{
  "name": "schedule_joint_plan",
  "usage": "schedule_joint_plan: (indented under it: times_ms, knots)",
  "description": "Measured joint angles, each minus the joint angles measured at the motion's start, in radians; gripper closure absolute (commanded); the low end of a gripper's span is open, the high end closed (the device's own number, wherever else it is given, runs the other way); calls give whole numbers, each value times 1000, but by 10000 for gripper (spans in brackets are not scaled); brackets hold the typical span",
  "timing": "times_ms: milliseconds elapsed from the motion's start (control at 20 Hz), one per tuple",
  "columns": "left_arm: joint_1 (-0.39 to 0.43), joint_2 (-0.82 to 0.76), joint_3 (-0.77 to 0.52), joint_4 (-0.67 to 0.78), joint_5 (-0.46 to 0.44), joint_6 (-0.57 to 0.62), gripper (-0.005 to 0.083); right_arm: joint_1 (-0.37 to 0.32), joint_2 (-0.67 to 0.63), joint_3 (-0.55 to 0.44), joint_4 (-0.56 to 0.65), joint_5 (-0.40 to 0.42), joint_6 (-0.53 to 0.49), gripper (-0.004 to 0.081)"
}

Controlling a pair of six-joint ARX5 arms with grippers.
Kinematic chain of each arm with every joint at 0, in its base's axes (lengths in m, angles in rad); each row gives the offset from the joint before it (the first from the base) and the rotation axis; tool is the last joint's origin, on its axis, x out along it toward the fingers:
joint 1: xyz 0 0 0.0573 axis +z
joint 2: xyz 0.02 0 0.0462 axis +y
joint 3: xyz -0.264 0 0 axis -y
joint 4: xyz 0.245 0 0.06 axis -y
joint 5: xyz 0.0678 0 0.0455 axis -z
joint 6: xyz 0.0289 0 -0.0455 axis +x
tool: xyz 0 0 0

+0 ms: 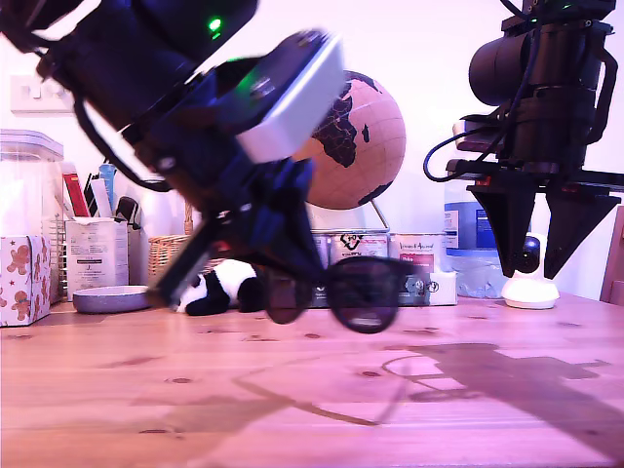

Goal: Pick up the sunglasses and open them, then place them back on the table

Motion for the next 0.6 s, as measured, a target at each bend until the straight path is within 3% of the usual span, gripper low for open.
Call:
schedule_joint_plan:
  times_ms: [50, 250, 600]
  knots:
    - [11, 0, 0, -6, 1, 12, 794, 0, 0, 0, 8, 0, 0, 419]
    - [26, 0, 0, -22, 51, 291, 786, 0, 0, 0, 32, 0, 0, 419]
    - [108, 0, 0, -115, 138, 401, 784, 0, 0, 0, 45, 0, 0, 419]
